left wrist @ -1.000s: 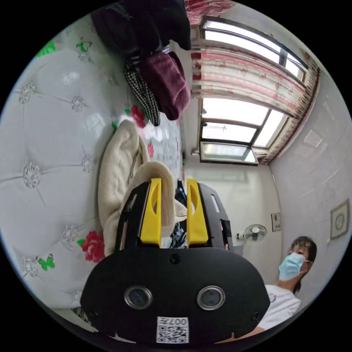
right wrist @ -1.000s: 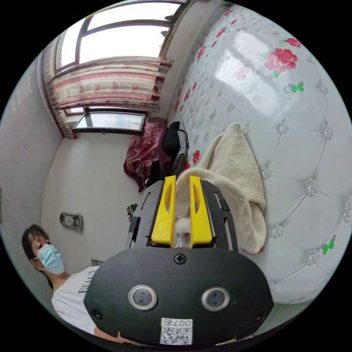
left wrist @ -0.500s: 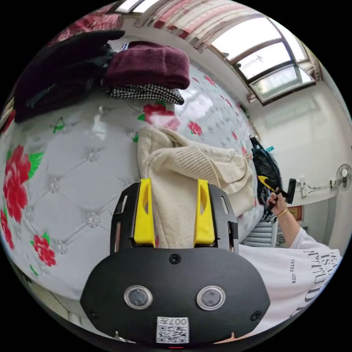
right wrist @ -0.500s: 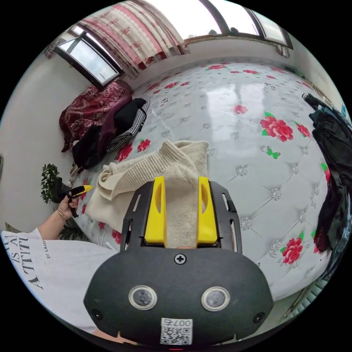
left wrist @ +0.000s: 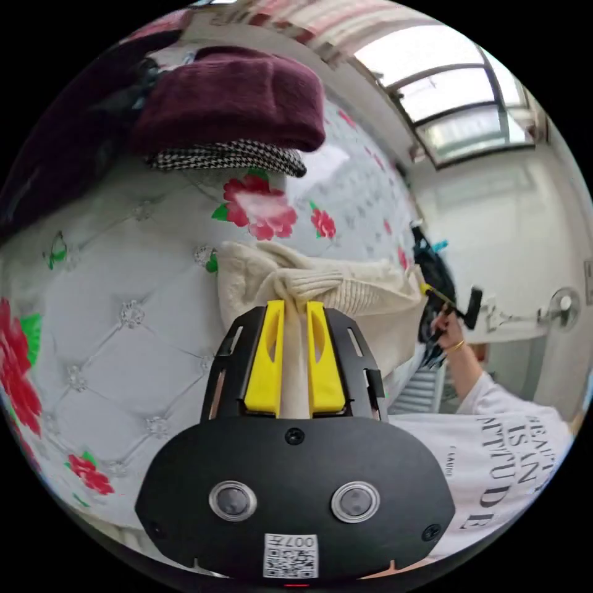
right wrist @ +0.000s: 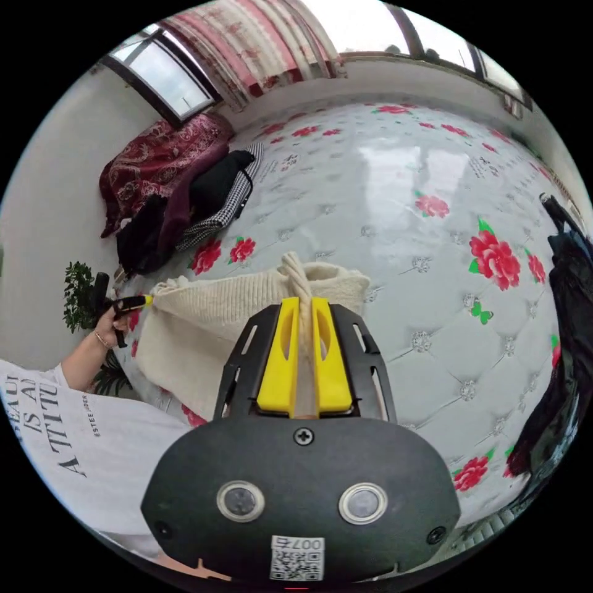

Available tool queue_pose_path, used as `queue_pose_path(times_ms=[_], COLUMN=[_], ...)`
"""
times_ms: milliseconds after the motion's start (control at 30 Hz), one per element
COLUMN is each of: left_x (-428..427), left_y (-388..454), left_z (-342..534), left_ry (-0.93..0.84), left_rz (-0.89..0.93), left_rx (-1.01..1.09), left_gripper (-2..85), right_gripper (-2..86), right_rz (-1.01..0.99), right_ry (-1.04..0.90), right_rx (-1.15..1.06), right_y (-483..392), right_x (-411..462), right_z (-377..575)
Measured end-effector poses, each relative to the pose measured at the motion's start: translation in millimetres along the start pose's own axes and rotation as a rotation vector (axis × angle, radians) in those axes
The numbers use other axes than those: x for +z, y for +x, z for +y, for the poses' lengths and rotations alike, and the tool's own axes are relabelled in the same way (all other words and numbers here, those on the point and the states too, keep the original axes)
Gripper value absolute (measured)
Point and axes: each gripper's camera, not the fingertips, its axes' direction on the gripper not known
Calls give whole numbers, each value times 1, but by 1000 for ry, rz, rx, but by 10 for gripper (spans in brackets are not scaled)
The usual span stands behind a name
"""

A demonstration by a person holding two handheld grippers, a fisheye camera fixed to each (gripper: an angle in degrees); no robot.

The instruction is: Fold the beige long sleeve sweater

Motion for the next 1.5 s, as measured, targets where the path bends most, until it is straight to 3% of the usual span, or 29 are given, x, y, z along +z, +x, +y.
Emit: queue_pose_path(times_ms=[100,167,400,533,667,867,1000,1100,1200,1300,1500], left_x=[0,10,-9,0,43,126,204,204,186,145,52], left_y=[-24,-29,37,97,145,204,195,186,181,178,141], left_z=[9,11,58,106,136,152,147,145,138,143,166], left_ry=[163,143,126,64,-70,-186,-418,-368,-370,-257,-92], left_rz=[70,43,-173,-262,-192,-124,-250,-307,-187,-168,-162], left_rx=[-123,-166,66,256,413,619,620,605,515,486,366], left_gripper=[64,84,110,107,109,123,122,80,105,113,118], right_gripper=[55,64,105,134,145,146,123,103,90,81,71], right_rz=[24,72,-15,-191,-336,-448,-448,-531,-544,-497,-440], right_ry=[85,-14,135,168,204,171,195,235,265,261,152], right_rx=[167,217,263,523,739,781,863,946,879,703,126], right_y=[23,31,42,73,84,86,95,103,98,78,-32], right_x=[6,24,-37,-60,-49,-11,0,2,-14,-39,-80], right_z=[5,8,78,167,246,245,241,251,241,209,107])
